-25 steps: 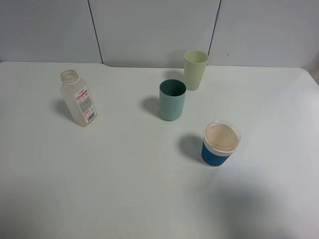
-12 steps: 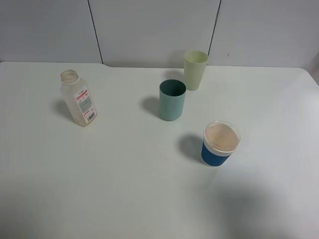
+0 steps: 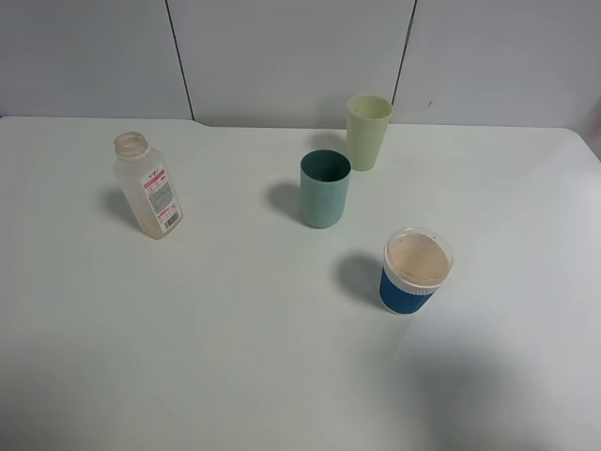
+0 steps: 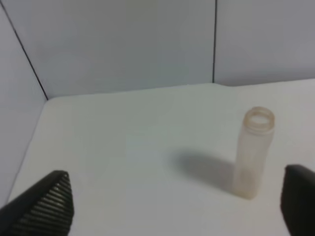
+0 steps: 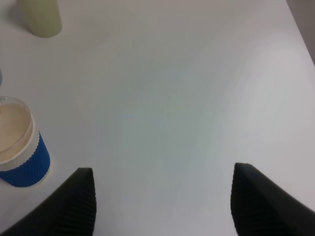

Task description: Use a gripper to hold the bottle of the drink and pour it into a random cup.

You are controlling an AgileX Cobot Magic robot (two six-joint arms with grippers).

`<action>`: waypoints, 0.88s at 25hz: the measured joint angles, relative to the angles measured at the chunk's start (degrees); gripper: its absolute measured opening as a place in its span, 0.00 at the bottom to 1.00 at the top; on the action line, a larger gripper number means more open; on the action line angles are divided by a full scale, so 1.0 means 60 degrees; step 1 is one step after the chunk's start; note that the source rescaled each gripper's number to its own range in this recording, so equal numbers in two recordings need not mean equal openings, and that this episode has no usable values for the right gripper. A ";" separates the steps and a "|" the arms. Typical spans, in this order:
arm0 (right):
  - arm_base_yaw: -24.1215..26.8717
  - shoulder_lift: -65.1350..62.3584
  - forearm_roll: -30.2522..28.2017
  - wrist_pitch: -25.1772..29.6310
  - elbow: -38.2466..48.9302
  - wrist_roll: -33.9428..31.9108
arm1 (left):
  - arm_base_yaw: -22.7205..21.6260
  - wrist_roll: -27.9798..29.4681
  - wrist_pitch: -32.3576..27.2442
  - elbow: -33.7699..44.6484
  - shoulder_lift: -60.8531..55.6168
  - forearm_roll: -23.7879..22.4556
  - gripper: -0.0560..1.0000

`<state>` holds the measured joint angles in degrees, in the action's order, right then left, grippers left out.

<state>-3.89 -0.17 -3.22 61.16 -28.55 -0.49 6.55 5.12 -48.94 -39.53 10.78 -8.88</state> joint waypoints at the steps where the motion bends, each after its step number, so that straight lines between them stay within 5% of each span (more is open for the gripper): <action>1: 0.0000 0.0000 0.0000 0.0000 0.0000 0.0000 | 0.0000 0.0148 -0.0220 0.0000 -0.0152 0.0000 0.77; 9: 0.0000 0.0000 0.0000 0.0000 0.0000 0.0000 | -0.0074 0.0553 -0.1054 0.0062 -0.1058 -0.0126 0.77; 17: 0.0000 0.0000 0.0000 0.0000 0.0000 0.0000 | -0.1325 0.0561 -0.1179 0.0583 -0.1833 -0.0029 0.77; 22: 0.0000 0.0000 0.0000 0.0000 0.0000 0.0000 | -0.1480 0.0569 -0.1180 0.0899 -0.1851 0.0371 0.77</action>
<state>-3.89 -0.17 -3.22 61.16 -28.55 -0.49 -2.33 8.53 -56.02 -34.14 -0.32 -6.65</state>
